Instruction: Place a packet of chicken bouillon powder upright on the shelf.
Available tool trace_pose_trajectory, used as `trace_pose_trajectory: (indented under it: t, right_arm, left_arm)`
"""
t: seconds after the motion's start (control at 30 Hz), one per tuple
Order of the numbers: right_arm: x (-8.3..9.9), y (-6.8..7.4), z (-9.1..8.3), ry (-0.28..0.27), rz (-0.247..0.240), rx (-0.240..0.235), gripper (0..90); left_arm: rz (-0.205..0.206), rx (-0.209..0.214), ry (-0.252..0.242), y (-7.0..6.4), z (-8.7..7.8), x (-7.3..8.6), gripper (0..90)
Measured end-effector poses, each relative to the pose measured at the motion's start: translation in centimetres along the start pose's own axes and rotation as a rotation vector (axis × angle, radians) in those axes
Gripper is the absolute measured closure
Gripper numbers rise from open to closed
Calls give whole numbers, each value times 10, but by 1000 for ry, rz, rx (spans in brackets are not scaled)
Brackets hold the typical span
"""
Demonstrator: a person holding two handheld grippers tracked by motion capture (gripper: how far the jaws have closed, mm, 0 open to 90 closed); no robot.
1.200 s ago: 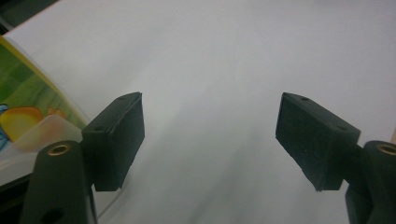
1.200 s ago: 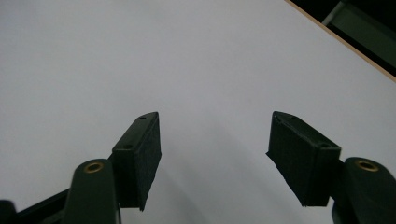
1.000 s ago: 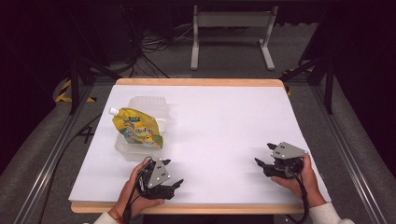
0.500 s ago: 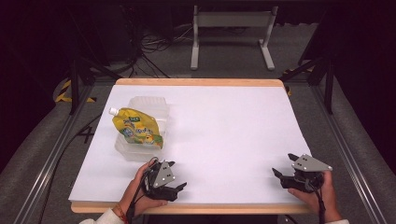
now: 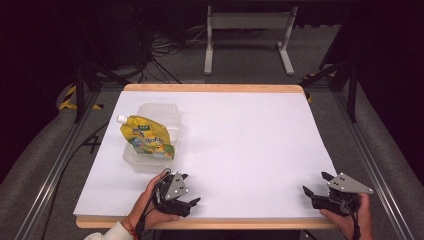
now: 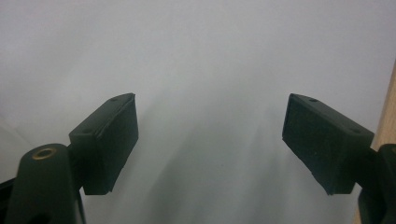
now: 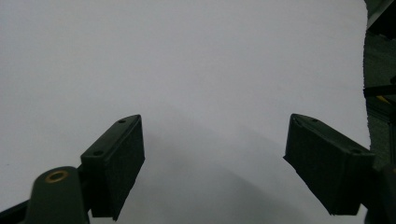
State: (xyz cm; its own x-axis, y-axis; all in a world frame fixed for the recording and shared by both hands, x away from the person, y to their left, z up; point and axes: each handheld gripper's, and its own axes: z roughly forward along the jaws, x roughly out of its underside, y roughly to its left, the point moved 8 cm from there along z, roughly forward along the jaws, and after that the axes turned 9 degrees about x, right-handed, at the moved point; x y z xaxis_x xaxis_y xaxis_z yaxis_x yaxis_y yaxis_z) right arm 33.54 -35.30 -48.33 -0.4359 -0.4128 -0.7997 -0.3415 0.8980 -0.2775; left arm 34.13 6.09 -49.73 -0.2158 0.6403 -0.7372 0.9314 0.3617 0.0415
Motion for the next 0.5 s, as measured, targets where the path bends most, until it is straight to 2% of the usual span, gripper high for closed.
trace_pose_trajectory:
  t: [0.2,0.37,0.5]
  right_arm:
    - [-1,-1,-1,-12,-1,6,201]
    - [-2,4,0,-13,-23,6,200]
    - [-4,6,0,-19,-26,7,197]
  left_arm:
    - [-17,3,-8,2,0,0,183]
    - [-10,-6,0,3,1,2,178]
    - [-14,3,0,3,2,3,174]
